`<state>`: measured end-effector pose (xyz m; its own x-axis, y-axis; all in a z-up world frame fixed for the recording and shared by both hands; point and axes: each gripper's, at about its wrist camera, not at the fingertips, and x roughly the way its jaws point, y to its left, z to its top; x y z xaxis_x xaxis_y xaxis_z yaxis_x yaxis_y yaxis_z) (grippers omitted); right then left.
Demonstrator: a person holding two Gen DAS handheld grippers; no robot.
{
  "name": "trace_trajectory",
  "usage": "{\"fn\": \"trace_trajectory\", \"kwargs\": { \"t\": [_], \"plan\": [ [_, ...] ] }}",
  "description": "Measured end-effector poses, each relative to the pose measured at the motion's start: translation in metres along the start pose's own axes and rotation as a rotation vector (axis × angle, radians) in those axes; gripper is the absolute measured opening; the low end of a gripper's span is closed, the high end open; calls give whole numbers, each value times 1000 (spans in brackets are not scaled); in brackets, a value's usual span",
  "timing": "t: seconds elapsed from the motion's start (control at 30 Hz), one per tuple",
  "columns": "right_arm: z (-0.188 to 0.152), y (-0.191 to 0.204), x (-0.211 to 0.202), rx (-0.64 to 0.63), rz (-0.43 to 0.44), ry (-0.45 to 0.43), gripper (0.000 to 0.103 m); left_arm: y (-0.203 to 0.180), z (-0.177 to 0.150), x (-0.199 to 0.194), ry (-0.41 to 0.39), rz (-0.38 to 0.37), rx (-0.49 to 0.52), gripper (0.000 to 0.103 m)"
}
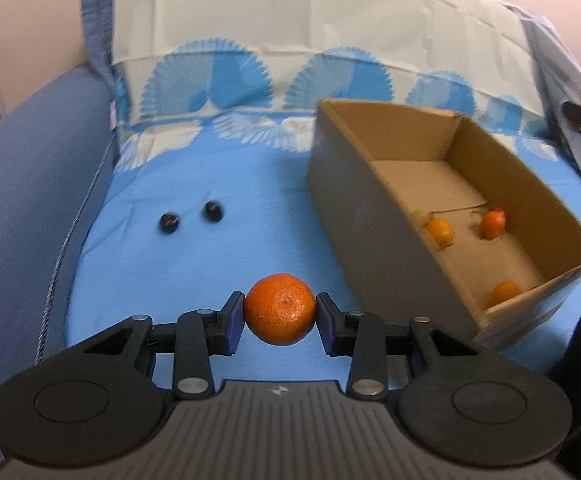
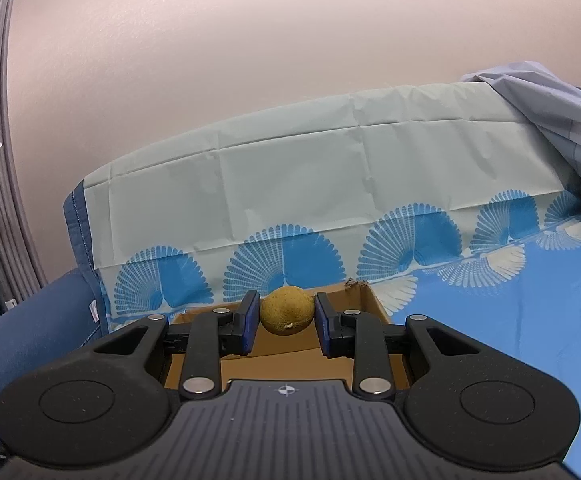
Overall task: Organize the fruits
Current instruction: 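Carry the orange in the left gripper while the right gripper holds the yellow-green fruit over the box, then open both grippers to drop the orange and yellow-green fruit into the box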
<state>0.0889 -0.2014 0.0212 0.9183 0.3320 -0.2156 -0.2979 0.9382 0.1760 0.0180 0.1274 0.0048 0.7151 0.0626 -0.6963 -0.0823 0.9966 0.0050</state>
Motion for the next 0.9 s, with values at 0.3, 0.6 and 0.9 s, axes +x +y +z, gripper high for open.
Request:
{"fn": "trace_trajectory", "kwargs": {
  "t": [0.3, 0.6, 0.9],
  "plan": [
    [-2, 3, 1, -22, -1, 8, 31, -67, 40, -8, -93, -117, 89, 42],
    [-2, 3, 2, -17, 1, 13, 31, -127, 64, -3, -132, -208, 171, 42],
    [-2, 1, 5, -16, 11, 22, 31, -143, 68, 8, -124, -229, 193, 42]
  ]
}}
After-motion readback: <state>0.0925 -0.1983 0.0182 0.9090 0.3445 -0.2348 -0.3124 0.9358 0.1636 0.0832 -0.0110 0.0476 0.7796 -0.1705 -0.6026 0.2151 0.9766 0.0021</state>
